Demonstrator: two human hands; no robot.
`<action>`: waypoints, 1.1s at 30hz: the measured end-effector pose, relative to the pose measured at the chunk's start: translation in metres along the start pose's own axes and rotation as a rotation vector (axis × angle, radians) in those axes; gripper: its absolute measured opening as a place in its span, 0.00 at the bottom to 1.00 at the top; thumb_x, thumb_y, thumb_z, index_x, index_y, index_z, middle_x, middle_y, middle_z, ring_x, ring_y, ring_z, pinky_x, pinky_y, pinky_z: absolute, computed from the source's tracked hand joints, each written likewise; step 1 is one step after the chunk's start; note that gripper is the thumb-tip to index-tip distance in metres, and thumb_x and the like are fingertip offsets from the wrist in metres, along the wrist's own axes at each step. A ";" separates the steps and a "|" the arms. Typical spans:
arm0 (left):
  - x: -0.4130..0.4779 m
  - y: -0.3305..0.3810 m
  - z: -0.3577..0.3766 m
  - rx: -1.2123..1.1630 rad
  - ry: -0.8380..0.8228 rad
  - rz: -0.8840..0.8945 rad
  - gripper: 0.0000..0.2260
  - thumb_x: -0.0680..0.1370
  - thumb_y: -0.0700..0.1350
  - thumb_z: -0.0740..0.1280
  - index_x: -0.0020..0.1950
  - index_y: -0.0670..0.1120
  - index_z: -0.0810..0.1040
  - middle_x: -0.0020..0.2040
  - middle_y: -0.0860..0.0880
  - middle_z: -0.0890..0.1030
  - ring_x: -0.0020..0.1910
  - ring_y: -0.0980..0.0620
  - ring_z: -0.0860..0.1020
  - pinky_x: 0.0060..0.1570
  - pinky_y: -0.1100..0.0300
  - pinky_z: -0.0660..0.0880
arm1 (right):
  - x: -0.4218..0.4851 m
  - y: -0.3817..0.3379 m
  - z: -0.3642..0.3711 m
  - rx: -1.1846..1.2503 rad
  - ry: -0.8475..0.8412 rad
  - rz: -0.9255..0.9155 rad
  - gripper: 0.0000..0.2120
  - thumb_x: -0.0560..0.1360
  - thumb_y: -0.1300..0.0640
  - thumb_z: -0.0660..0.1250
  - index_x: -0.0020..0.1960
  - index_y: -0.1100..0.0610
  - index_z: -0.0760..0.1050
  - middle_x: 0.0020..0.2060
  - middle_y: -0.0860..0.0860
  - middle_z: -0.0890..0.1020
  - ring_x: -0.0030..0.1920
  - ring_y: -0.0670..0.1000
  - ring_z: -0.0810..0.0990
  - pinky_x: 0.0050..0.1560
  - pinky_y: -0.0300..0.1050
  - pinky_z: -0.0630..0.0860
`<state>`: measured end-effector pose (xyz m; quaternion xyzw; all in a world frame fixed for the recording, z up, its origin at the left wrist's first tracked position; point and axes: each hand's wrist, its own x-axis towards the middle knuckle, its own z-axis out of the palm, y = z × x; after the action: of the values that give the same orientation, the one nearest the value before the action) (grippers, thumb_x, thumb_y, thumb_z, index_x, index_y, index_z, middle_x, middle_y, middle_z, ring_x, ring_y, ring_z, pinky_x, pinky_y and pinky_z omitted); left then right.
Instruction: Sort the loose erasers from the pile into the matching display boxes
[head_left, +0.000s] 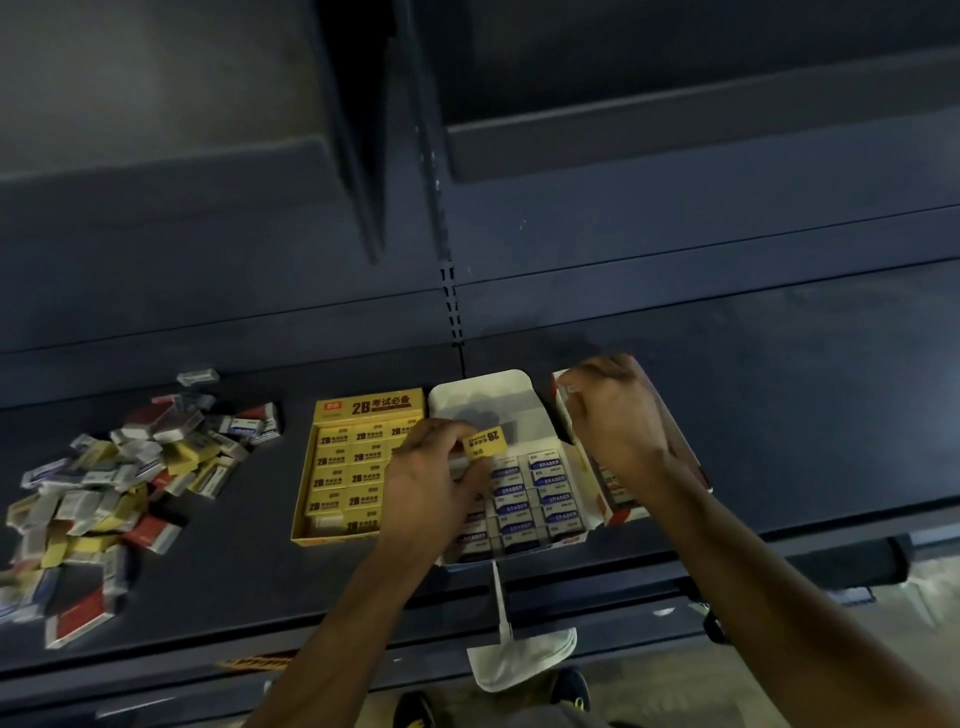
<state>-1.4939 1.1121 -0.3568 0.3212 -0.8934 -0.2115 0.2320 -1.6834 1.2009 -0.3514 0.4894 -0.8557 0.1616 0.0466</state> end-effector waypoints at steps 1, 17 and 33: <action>0.001 -0.001 -0.003 -0.022 0.014 -0.016 0.10 0.72 0.46 0.73 0.51 0.46 0.80 0.48 0.50 0.80 0.42 0.55 0.78 0.42 0.65 0.73 | -0.001 -0.009 0.002 0.049 -0.004 -0.018 0.08 0.76 0.58 0.61 0.51 0.55 0.77 0.47 0.53 0.79 0.49 0.53 0.76 0.47 0.42 0.70; -0.014 -0.041 -0.036 -0.255 0.232 -0.099 0.12 0.70 0.38 0.74 0.49 0.44 0.75 0.42 0.59 0.76 0.39 0.62 0.78 0.40 0.75 0.71 | -0.014 -0.129 0.010 0.911 -0.274 0.081 0.12 0.75 0.53 0.67 0.58 0.51 0.77 0.50 0.43 0.82 0.46 0.34 0.78 0.45 0.25 0.73; -0.041 -0.111 -0.068 0.097 0.183 -0.185 0.12 0.66 0.32 0.72 0.47 0.44 0.82 0.45 0.44 0.81 0.42 0.43 0.80 0.37 0.56 0.75 | 0.021 -0.156 0.033 0.493 -0.328 -0.068 0.16 0.73 0.58 0.69 0.61 0.51 0.74 0.56 0.47 0.79 0.56 0.46 0.77 0.55 0.38 0.73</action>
<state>-1.3752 1.0457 -0.3720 0.4309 -0.8444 -0.1583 0.2760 -1.5591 1.0995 -0.3416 0.5338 -0.7700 0.2815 -0.2073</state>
